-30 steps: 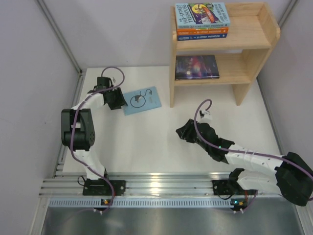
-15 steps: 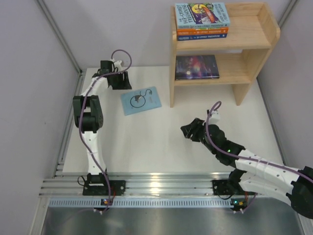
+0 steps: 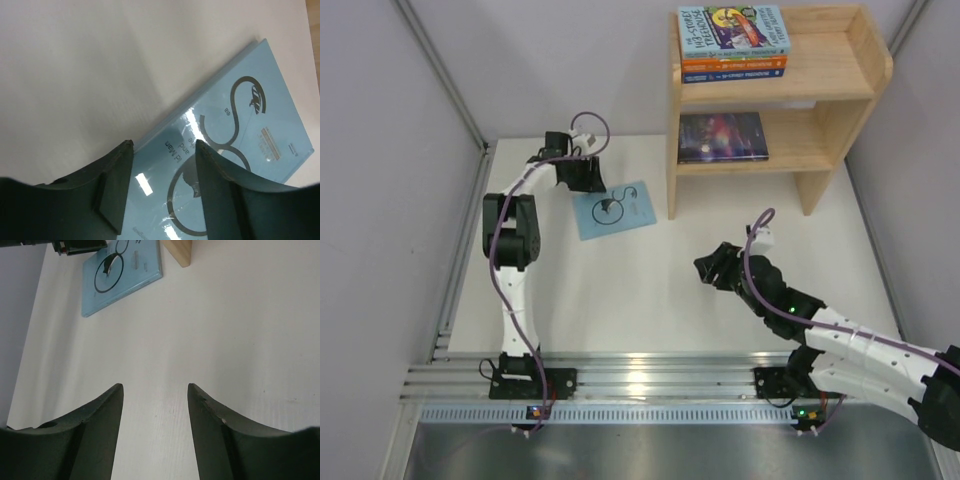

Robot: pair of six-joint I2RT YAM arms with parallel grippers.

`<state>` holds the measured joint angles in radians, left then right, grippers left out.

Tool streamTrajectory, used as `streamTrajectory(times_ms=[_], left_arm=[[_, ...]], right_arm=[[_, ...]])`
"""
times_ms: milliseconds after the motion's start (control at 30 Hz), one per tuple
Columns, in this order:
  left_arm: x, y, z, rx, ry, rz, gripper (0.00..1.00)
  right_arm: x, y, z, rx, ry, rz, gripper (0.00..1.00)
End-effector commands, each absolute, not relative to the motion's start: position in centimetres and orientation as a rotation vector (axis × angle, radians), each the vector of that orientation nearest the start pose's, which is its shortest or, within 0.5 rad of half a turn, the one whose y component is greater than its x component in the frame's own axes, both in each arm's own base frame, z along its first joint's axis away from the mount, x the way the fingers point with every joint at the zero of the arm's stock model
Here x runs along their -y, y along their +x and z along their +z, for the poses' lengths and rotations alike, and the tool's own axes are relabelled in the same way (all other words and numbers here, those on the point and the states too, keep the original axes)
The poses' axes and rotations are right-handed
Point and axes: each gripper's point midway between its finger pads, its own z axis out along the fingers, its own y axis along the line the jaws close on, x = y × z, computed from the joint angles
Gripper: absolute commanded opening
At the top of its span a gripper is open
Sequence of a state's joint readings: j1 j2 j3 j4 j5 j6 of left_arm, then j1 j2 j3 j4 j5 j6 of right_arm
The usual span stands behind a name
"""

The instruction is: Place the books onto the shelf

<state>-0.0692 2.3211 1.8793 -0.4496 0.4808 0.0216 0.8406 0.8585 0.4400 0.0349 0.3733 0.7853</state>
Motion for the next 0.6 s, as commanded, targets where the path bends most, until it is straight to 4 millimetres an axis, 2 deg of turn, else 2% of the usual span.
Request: streamTrajectory(times_ms=[0,133,233,267,300,333,367,400,433,567], left_arm=[[13.5,52.6,4.0,-2.439,0.325,-0.688,0.52],[14.1,48.9,3.4,-2.532,0.275,-0.687,0.48],[14.7,46.4,3.5,-2.596,0.294,-0.599,0.45],[14.7,44.3,2.6,-2.660,0.297,-0.591,0.45],[14.8,43.4,2.4,-2.680,0.304,-0.571,0.45],[15.2,42.4,3.2,-2.677,0.317,-0.545,0.44],[15.0,40.1,1.9,-2.731,0.309,-0.530,0.45],[15.0,39.5,1.9,-2.730,0.295,-0.514,0.45],[15.3,37.6,1.7,-2.753,0.283,-0.512,0.44],[15.8,35.2,1.1,-2.860,0.193,-0.435,0.42]], right_arm=[[-20.9,23.8,15.8,-1.948,0.199,0.710,0.54],[-21.0,23.4,14.9,-1.978,0.217,0.727,0.54],[-21.1,23.0,14.3,-1.993,0.230,0.744,0.54],[-21.1,22.8,13.9,-2.006,0.230,0.748,0.54],[-21.1,22.7,13.8,-2.010,0.230,0.753,0.54],[-21.2,22.6,13.7,-2.013,0.229,0.760,0.54],[-21.1,22.4,13.3,-2.024,0.233,0.766,0.54],[-21.2,22.2,13.2,-2.028,0.232,0.775,0.54],[-21.1,22.0,12.7,-2.038,0.236,0.777,0.55],[-21.0,21.7,11.2,-2.059,0.306,0.802,0.55]])
